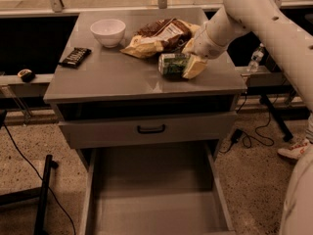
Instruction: Pick green can from middle drawer and place on counter
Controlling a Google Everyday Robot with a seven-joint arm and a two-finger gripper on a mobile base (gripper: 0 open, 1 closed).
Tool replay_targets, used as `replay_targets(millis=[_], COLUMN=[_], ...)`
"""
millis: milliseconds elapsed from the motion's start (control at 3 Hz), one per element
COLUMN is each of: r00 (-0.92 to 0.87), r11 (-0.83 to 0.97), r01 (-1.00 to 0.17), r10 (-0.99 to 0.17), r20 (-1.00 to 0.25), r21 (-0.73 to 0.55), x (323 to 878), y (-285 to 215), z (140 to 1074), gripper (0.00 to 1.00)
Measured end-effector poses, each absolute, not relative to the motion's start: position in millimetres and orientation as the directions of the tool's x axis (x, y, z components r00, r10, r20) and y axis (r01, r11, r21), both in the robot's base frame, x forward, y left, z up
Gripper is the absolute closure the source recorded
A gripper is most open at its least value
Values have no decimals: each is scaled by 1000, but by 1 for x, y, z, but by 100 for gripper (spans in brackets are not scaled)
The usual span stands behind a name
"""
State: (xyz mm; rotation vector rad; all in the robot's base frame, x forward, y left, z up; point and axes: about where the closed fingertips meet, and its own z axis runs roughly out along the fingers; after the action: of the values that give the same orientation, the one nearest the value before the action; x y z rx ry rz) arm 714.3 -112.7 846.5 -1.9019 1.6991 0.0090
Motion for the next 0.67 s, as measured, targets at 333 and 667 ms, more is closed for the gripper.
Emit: replay_targets(millis=[333, 667], r00=[188, 188], r11=[-18, -18], r01=[-911, -911], r10=[-907, -907], r20=[-376, -376], r21=[-411, -411], x=[714, 714], y=[-113, -113], z=[846, 846], gripper=[12, 0])
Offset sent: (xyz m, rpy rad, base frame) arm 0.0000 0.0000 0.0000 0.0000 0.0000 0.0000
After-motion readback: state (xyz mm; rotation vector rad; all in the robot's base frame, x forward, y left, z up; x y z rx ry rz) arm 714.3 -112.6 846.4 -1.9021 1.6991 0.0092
